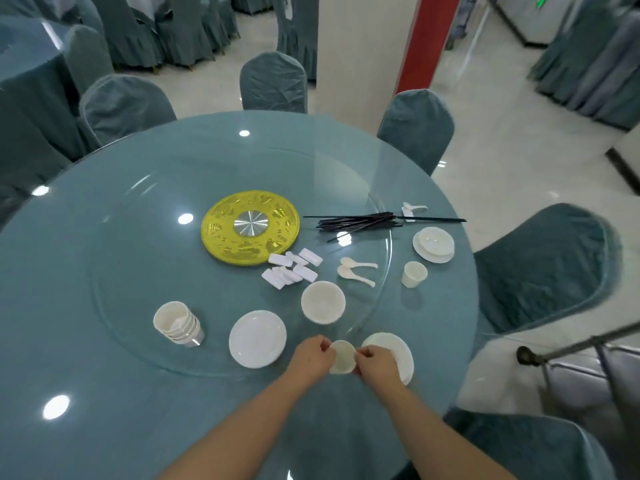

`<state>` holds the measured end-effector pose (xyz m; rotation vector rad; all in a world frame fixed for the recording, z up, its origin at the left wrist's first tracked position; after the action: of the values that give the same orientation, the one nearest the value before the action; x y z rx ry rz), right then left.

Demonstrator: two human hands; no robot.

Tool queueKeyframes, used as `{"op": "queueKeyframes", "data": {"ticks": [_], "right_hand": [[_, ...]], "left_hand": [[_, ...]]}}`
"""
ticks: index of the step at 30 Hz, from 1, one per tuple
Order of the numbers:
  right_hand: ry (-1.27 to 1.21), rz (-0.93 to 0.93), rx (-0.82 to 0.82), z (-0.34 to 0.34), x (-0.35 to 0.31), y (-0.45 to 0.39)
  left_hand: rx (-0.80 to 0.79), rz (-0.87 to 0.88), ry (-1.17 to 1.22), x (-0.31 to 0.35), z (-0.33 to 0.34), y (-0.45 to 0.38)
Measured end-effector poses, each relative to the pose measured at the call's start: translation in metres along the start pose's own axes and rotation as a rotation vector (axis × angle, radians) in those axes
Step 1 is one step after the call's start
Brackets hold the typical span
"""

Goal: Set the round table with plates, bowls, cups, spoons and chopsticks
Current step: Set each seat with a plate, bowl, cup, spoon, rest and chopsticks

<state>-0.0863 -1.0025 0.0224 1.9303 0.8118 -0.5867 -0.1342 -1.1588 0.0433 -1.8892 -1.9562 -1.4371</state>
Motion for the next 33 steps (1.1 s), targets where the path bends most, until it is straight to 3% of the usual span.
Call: {"op": "queueKeyframes", "data": {"ticks": [9,25,33], "right_hand": [[0.089,0.034,-0.1,0.031,0.032,-0.003],[0.248,0.098,-0.234,0.046,0.024,-0.01],[0.296,-0.013,-0.06,0.038,-0.029,-0.039]], "left_hand": [[-0.01,-0.104,-0.097,-0.045,0.024,0.0],[-0.059,-0.182,-0.103,-0.067,0.01,-0.002],[0.041,-0.144,-0.049,-0.056,-0.034,-0.032]]}}
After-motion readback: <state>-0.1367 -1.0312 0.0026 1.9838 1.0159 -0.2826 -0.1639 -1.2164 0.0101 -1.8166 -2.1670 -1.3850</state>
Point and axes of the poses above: each hand's wrist, its own y-axis away from the middle knuckle, its own z-axis out of the palm, x = y × z, the point moved 5 cm from there along -y, towards the middle knuckle, and after that the axes turned 4 degrees about -y, right-handed, at the moved point
